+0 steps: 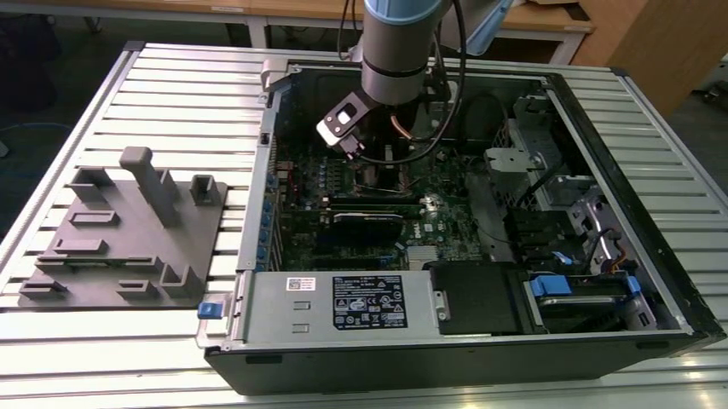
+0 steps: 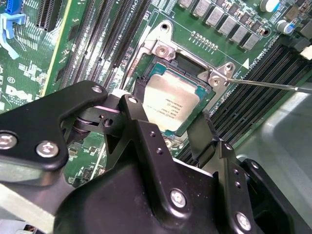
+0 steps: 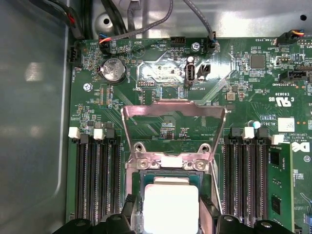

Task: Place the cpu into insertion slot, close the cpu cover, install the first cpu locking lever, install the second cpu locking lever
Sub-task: 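Place the cpu into insertion slot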

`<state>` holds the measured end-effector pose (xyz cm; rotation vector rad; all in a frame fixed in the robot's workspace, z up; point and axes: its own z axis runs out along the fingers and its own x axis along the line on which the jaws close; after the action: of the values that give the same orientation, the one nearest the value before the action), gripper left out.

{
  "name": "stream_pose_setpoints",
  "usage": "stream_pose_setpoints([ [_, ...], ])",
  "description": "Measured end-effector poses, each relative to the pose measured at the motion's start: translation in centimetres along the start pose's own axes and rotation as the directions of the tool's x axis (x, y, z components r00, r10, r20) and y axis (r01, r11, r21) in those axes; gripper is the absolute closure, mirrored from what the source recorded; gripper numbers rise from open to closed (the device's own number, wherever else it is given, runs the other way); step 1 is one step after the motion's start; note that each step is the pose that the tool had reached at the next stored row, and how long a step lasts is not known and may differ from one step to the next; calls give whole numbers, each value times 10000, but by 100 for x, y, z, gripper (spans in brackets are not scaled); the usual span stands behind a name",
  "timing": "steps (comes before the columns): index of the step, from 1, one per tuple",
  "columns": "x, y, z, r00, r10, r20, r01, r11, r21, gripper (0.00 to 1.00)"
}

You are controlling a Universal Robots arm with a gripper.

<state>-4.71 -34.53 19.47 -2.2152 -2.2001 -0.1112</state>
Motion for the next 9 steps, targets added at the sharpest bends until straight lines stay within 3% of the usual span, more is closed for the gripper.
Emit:
stream_pose_setpoints([
  [3, 1, 0, -15, 10000, -1, 36, 1, 10000, 2, 38],
  [9, 5, 3, -76, 10000, -2, 50, 2, 10000, 2, 40],
])
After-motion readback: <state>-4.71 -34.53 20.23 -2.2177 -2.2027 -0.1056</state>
